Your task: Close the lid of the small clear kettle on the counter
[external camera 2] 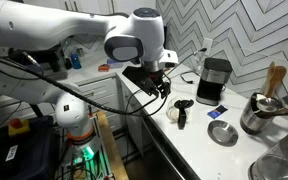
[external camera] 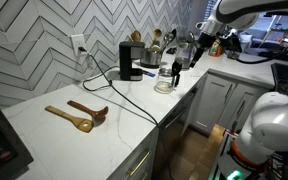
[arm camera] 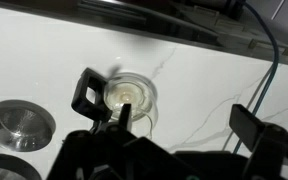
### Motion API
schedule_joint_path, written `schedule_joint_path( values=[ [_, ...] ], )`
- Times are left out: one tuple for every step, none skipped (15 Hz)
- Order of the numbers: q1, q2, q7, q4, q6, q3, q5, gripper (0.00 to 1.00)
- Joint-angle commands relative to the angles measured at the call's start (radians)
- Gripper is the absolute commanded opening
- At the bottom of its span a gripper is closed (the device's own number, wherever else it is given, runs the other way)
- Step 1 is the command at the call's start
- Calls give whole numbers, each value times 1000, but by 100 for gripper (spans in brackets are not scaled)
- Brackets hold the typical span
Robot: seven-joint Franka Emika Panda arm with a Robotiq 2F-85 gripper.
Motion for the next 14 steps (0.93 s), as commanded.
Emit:
schedule_joint_path(
  values=[
    [-24, 8, -15, 2, -2, 19, 17, 100],
    [-24, 8, -15, 2, -2, 19, 17, 100],
    [-24, 8, -15, 2, -2, 19, 17, 100],
    [-24, 8, -15, 2, -2, 19, 17, 100],
    [-24, 8, -15, 2, -2, 19, 17, 100],
    [-24, 8, -15, 2, -2, 19, 17, 100],
    [-24, 8, -15, 2, -2, 19, 17, 100],
    [-24, 8, -15, 2, -2, 19, 17, 100],
    [-24, 8, -15, 2, -2, 19, 17, 100],
    [-24, 8, -15, 2, -2, 19, 17, 100],
    [-28, 15, 5, 2, 18, 22, 27, 100],
    [-37, 27, 37, 2, 51, 30, 34, 100],
    [-42, 38, 71, 5, 80, 36, 45, 100],
    [-48, 52, 112, 9, 111, 44, 53, 100]
  ],
)
